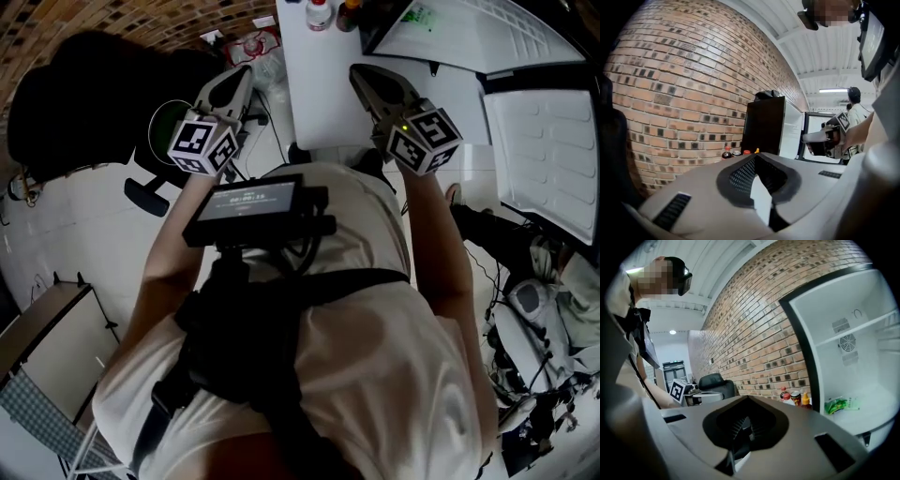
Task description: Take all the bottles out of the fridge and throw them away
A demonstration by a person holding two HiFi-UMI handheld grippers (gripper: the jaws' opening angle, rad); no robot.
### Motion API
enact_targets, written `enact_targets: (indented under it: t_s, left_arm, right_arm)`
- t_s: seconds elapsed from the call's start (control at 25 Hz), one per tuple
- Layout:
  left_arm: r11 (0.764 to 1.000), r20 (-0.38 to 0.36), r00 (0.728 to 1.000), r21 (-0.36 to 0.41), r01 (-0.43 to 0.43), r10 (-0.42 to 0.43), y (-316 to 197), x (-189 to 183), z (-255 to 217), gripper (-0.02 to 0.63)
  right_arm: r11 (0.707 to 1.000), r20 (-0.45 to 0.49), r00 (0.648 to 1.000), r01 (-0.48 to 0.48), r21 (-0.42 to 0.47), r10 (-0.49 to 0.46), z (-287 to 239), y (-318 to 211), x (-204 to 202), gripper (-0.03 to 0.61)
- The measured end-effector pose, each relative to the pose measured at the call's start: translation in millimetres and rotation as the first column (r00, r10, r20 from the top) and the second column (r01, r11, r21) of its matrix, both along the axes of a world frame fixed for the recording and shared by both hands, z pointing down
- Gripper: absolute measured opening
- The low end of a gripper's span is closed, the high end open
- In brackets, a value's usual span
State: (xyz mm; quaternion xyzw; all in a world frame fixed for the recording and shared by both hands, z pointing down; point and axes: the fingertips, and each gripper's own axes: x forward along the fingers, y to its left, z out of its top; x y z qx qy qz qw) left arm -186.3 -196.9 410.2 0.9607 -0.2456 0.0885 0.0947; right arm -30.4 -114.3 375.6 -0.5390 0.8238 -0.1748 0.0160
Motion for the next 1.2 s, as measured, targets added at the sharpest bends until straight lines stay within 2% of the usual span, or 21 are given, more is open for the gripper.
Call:
enact_targets:
  t_s: [0.28, 0.68, 1.2]
  left_arm:
    - [0.999, -0.018, 0.999, -0.006, -0.051, 0.051, 33.0, 59.5, -9.1, 0.000]
    - [0.992, -0.052, 0.990, -0.009, -0.129, 0.129, 79.7, 164.8, -28.0, 0.000]
    - [0.976, -0.073, 0.973, 0.005, -0.219, 0.219, 121.7, 265.6, -39.9, 0.000]
  right_arm:
    - [1.000, 0.006, 1.000, -0.012, 0.018, 0.012, -1.4, 21.2, 46.2, 0.005]
    - [0.996, 0.014, 0.997, -0.073, 0.047, 0.073, -8.2, 58.3, 143.1, 0.005]
    - [0.991, -0.015, 0.995, -0.101, 0.091, 0.103, -11.4, 93.0, 218.5, 0.005]
